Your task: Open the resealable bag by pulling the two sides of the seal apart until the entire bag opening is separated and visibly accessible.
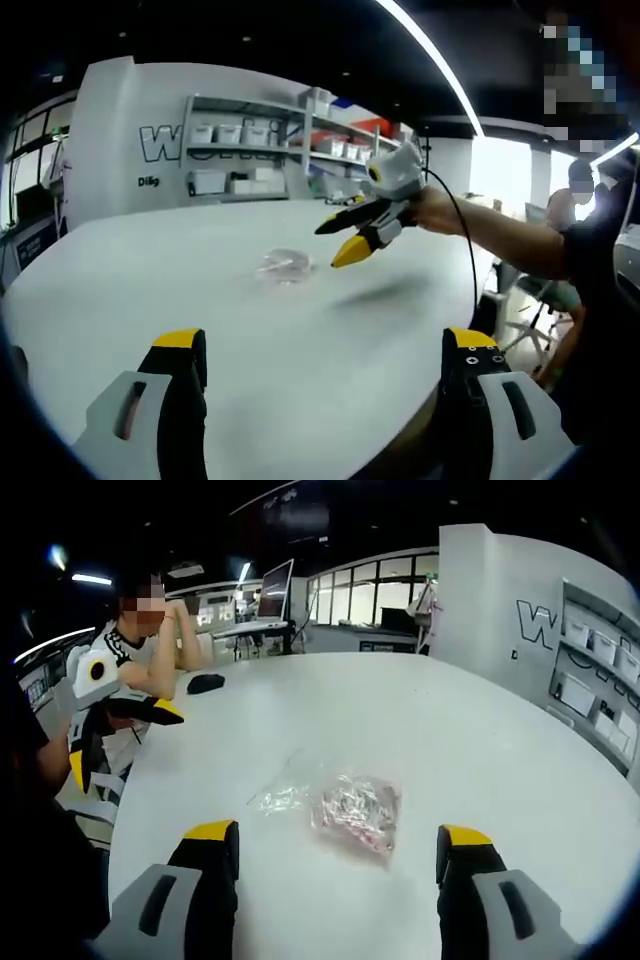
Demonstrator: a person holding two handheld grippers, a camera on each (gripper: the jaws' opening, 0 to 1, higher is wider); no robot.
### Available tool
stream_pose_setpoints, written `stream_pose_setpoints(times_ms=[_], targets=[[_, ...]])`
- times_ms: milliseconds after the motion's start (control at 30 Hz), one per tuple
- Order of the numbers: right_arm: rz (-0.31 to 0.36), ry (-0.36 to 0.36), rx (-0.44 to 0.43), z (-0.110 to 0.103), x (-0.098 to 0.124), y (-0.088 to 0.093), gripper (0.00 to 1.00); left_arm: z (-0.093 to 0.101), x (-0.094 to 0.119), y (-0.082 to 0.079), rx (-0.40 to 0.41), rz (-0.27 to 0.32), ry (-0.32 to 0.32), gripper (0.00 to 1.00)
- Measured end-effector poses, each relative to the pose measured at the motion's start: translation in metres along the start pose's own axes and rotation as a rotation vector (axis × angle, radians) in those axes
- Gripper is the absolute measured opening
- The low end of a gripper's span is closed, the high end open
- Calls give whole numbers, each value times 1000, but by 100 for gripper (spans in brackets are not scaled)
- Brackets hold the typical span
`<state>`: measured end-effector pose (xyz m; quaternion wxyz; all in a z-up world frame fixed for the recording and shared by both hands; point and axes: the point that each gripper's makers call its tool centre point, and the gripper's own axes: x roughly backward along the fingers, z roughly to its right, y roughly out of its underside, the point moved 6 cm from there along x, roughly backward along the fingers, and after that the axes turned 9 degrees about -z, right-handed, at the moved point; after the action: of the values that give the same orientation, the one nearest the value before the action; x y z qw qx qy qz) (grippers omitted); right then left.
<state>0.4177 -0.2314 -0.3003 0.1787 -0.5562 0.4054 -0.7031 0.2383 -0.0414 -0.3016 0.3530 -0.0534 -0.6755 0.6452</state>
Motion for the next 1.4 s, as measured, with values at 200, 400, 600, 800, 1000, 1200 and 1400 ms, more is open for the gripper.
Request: stream_pose_setpoints(times_ms=[200,400,600,800,1000,1200,1400], targets=[[-8,0,9,-1,-4,1,80,-1,0,0,1,-2,-3,97],[-16,1,18,-1,-8,0,79,-4,2,1,4,-4,-4,97],[-23,6,34,-1,-13,-4,77,-7,5,1,4,-3,-3,97],[-30,7,47,-1,-16,-6,76,-8,5,1,5,-6,-5,97],[-37,9,61,0,-19,-7,74,-10,6,1,6,-6,-8,97],[-43,12,76,1,-21,-6,72,-10,5,2,8,-7,-8,97],[-47,27,113,3,-22,-9,67,-10,4,3,8,-8,-8,97]])
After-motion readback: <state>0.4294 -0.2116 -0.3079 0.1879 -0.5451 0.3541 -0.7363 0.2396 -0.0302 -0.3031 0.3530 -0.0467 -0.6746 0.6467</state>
